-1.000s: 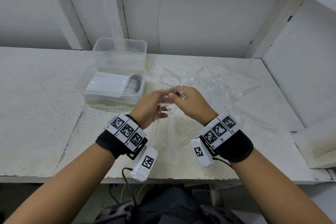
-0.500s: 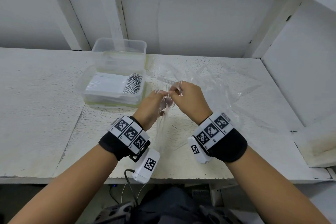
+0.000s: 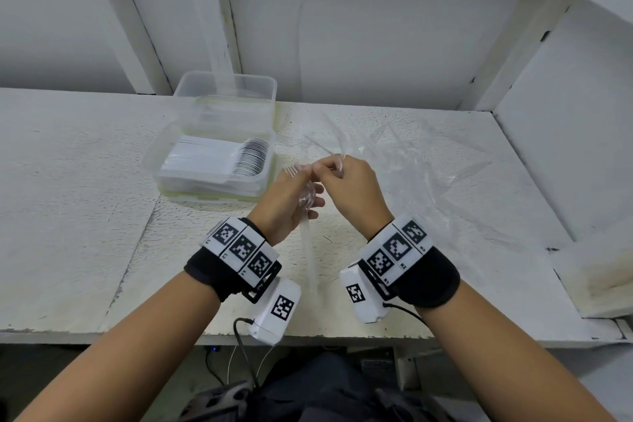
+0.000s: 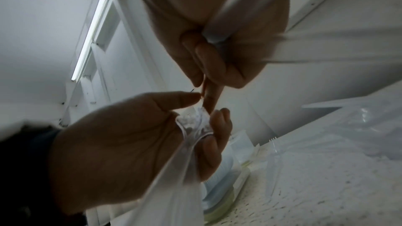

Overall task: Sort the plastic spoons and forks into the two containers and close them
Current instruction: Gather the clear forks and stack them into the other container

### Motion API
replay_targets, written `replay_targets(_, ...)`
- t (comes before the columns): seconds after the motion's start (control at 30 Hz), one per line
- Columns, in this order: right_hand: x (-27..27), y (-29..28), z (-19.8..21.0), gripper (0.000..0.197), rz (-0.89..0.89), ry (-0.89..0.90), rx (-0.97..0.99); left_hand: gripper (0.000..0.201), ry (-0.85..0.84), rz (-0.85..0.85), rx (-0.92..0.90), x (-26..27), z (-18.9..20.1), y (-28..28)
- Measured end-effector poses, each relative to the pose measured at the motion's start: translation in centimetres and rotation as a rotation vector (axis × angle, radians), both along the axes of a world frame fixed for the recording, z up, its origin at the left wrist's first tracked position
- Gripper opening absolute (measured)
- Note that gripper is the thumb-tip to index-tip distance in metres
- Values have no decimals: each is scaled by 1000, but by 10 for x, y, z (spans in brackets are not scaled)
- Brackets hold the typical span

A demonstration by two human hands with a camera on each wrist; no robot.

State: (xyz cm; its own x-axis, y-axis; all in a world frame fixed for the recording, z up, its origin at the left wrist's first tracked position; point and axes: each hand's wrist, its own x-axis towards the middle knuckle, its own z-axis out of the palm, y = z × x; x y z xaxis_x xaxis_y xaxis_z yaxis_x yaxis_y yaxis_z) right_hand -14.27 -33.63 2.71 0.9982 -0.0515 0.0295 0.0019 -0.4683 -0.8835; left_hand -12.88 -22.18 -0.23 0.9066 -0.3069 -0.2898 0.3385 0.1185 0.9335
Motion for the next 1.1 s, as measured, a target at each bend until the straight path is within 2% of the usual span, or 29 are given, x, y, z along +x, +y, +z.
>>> replay_targets(0.1, -5, -2, 6, 19, 4, 99, 239, 33, 33, -10, -28, 0, 0, 2)
replay_targets(0.17, -6, -3, 8, 11, 12, 157, 311, 30, 70, -36, -50, -1, 1, 1)
replay_targets(0.33, -2, -9, 4, 4, 35, 120, 293, 19, 123, 42, -92, -2, 2, -1)
replay_targets(0.4, 0, -12, 2, 14, 5, 84, 212, 15, 141, 96, -92, 0, 2, -1)
replay_targets(0.47, 0, -15, 0, 24, -16, 117, 173, 19, 152, 126, -110, 3, 3, 0)
replay_targets(0.57, -2, -16, -6, 13, -7, 222, 202, 22, 153, 131, -150, 6, 5, -1)
replay_targets(0.7, -7, -14, -16, 14, 9, 69, 144, 24, 124, 127, -153, 8, 1, -5)
replay_targets(0.83, -7, -13, -21, 14, -61, -63, 137, 28, 96, 117, -172, 10, -2, -8)
replay_targets(1.03, -6, -7, -28, 13, -112, -161, 85, 30, 117, 150, -208, 9, 0, -12)
replay_targets(1.1, -5, -4, -32, 15, -116, -182, 56, 38, 128, 184, -230, 11, -1, -11)
